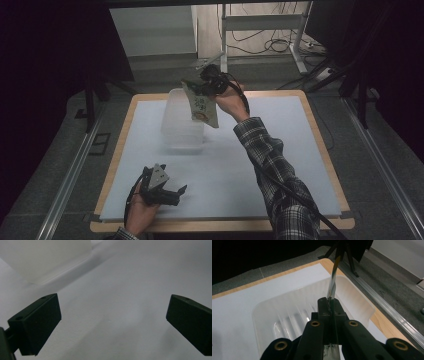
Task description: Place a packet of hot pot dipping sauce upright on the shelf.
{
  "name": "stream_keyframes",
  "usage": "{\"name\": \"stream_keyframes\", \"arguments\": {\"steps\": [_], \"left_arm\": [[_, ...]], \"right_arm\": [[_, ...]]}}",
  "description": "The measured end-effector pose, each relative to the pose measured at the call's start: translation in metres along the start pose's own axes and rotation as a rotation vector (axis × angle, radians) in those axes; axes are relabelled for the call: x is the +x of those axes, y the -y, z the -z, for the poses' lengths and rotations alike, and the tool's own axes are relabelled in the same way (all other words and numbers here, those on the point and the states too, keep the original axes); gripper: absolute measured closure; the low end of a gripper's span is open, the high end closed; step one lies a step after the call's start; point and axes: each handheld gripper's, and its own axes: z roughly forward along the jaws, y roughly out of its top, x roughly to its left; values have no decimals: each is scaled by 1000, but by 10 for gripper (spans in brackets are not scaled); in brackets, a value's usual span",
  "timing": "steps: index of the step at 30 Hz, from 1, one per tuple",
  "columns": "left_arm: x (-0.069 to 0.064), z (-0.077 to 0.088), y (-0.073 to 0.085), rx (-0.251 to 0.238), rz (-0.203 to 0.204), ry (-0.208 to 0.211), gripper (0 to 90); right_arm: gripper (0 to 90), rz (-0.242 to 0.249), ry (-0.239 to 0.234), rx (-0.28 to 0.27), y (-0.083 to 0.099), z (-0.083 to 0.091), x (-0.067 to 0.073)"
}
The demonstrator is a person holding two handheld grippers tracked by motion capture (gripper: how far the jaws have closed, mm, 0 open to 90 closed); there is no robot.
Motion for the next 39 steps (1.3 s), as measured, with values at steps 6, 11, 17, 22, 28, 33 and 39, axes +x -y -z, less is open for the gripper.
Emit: {"name": "stream_keyframes", "arguments": {"steps": [6, 11, 17, 22, 28, 33, 39], "left_arm": [[0, 0, 0, 0, -2, 0, 0], [0, 0, 0, -1, -2, 0, 0], [1, 0, 0, -2, -1, 0, 0], [0, 0, 0, 0, -1, 3, 0], [0, 0, 0, 1, -3, 1, 0], [0, 0, 0, 2, -5, 3, 0], [0, 1, 0, 1, -5, 3, 0]], "right_arm": [[887, 6, -1, -8, -8, -12, 6], [886, 18, -7, -23, -15, -20, 13], [886, 30, -27, -49, -21, -29, 21], [884, 34, -24, -35, -17, -37, 22], [885, 42, -20, -38, -18, -42, 22], [885, 37, -26, -60, -25, -45, 26], [885, 50, -35, -89, -30, -50, 31]]}}
